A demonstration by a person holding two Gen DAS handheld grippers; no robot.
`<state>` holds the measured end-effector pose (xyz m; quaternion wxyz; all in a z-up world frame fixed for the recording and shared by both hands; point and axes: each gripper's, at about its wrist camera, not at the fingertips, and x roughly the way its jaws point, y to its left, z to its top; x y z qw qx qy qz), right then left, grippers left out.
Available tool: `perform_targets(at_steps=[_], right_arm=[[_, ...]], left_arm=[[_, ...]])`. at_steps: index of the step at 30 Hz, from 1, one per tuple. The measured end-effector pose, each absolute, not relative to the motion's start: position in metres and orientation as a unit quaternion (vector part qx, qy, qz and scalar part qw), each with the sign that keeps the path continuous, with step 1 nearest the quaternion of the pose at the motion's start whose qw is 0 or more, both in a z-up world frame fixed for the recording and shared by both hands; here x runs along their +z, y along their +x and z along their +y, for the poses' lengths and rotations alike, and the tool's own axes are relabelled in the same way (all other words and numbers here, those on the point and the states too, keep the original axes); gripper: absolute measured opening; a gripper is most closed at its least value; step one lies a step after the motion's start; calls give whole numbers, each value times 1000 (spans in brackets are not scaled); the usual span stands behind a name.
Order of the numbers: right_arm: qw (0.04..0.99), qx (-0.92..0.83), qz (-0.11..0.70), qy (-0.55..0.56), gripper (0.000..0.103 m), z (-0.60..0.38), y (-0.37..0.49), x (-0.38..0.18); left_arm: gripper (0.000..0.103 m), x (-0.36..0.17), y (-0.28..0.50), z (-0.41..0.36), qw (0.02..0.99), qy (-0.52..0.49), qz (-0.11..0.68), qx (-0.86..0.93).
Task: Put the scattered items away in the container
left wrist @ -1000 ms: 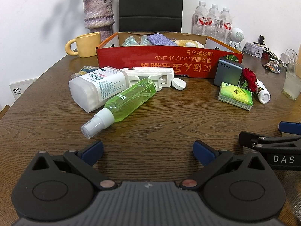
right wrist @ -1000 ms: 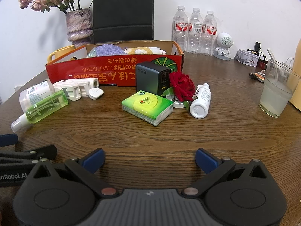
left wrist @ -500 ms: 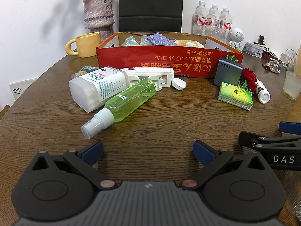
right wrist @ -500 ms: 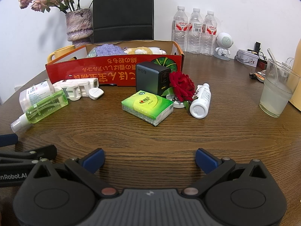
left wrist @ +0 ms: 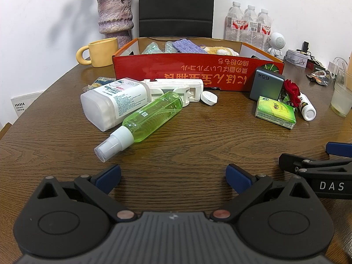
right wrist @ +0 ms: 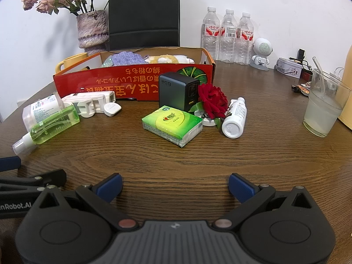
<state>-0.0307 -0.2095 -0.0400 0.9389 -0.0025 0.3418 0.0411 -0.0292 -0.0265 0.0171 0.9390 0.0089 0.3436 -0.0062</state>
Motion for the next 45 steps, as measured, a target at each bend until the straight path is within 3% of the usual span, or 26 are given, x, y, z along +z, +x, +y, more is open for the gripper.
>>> perform_targets(at_steps=[29,35,42,45], right_arm=[[939,37,342,-1,103,-210,-30,-40],[934,17,357,9,103,-218,-14,-37],[948,88,307,14,100,-248,-3,-22],[944,120,309,-1,94,-247,15,-17]], left_arm=[[103,17,-28,-27,939,9,343,-11],[103,31,-13,-41,948,56,301,-88],[103,45,21,-44,941,91,294,-143],[101,50,19,-30,950,102,272,-117]])
